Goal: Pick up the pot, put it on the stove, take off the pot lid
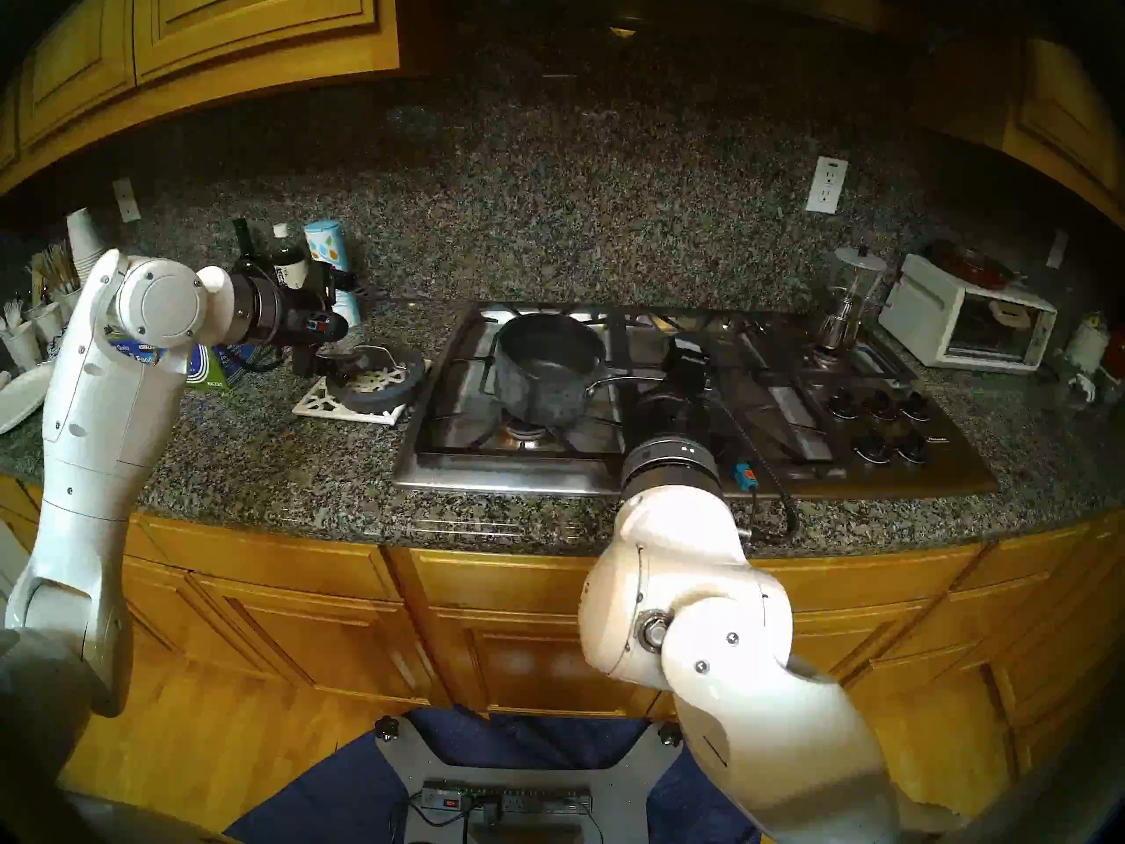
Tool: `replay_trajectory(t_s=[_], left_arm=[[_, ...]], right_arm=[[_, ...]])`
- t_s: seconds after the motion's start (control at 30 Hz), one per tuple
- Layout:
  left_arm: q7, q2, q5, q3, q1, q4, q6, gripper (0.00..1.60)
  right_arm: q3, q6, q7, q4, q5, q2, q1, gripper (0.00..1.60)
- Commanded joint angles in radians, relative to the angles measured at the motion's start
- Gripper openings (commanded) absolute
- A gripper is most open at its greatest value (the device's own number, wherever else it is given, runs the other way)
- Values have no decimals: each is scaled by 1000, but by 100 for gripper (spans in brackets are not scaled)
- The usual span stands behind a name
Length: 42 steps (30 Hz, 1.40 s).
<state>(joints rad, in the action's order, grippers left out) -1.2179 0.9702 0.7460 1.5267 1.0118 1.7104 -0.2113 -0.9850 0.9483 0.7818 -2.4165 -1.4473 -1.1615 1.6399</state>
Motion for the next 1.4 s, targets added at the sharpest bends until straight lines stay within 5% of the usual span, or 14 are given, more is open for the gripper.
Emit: replay_trajectory(t_s=[0.0,1.37], left_arm=[[-6,-16,-23,40,-25,51,4,160],[-65,-13,-66,66,-93,70,43,160]], right_arm=[[-4,-1,-14,-27,16,0,-17,160],[-4,-1,-14,-27,17,0,-17,160]])
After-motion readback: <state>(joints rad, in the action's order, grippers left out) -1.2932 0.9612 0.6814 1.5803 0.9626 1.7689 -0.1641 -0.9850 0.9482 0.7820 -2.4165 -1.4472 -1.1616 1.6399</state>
